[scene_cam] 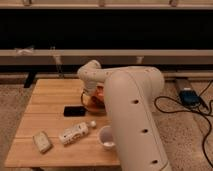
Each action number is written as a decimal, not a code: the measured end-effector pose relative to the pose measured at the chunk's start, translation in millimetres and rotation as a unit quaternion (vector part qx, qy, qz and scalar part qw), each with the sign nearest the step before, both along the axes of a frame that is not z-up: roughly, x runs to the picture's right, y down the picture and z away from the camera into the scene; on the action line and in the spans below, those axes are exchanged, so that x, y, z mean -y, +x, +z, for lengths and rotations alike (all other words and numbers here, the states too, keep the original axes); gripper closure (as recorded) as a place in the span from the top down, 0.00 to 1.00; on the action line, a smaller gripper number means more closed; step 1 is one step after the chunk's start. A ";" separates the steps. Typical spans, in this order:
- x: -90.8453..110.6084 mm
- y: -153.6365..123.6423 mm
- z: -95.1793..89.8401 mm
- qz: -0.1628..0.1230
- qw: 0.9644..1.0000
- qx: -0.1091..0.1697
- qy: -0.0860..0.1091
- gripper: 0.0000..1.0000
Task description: Push the ceramic bowl across the table
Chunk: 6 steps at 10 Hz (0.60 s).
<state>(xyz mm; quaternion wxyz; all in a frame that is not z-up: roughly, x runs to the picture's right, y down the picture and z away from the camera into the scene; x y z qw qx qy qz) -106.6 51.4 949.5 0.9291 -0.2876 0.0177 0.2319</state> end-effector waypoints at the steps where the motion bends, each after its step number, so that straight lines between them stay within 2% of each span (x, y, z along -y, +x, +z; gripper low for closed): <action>1: -0.5 -9.4 -2.1 -0.005 1.000 0.010 -0.001 0.80; 3: -1.6 -22.3 -7.9 -0.010 1.000 0.028 -0.001 0.80; 6: 7.9 -22.4 -27.1 -0.013 0.999 0.046 0.010 0.80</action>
